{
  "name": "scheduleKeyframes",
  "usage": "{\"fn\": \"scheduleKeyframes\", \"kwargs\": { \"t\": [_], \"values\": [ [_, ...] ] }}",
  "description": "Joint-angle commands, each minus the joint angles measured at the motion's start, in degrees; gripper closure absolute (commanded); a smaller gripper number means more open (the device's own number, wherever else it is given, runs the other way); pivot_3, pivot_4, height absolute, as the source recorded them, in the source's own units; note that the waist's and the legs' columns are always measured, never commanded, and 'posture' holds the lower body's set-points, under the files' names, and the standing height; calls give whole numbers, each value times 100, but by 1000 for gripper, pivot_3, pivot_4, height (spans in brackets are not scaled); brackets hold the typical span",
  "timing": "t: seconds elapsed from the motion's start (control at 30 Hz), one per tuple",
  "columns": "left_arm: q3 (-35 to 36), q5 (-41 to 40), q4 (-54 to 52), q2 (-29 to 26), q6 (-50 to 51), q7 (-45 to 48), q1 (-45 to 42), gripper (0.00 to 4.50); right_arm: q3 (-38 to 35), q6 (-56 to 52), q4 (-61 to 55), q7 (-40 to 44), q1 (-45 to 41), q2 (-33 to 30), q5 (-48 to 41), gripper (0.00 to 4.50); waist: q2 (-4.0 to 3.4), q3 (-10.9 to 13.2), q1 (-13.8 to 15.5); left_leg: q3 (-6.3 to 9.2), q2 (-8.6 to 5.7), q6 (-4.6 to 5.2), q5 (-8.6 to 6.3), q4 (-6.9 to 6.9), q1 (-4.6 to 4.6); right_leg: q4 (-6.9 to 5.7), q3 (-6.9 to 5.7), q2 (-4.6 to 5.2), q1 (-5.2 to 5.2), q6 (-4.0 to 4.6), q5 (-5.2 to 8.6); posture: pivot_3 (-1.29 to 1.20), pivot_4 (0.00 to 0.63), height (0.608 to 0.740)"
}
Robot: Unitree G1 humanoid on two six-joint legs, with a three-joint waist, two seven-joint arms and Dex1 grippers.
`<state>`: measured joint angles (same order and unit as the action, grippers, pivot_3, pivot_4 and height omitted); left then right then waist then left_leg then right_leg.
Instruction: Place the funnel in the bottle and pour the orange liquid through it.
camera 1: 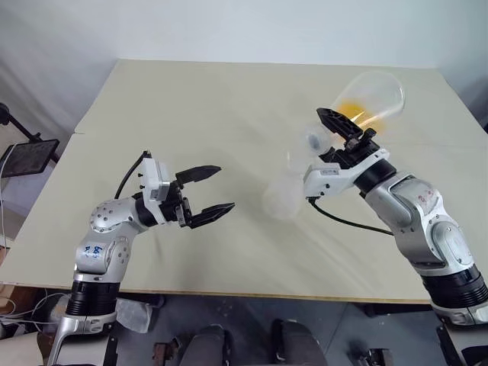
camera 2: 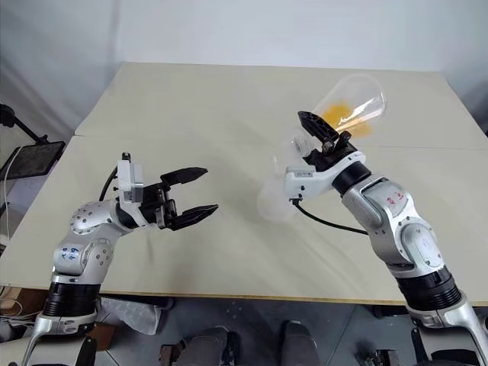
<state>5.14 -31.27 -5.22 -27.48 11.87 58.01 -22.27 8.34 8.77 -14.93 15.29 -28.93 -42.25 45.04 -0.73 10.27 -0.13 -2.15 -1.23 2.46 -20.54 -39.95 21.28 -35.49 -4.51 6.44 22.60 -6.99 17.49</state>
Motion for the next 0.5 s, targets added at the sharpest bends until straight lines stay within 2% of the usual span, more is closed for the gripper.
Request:
{"fn": "scheduleKeyframes", "kwargs": {
  "t": [0.03,0.5],
  "values": [
    [48,-48,-176,-14,-46,-39,-16,0,-233,130,-97,-184,-148,-92,104,2014,0,0,-2,0,0,0,0,0,0,0,0,0,0,0,0,0,150,740],
    [36,-67,-200,-4,-38,-77,-21,0,-266,271,17,-216,-108,-103,258,2014,0,0,-1,0,2,-2,1,0,0,1,1,0,-1,0,0,0,150,740]
  ]
}}
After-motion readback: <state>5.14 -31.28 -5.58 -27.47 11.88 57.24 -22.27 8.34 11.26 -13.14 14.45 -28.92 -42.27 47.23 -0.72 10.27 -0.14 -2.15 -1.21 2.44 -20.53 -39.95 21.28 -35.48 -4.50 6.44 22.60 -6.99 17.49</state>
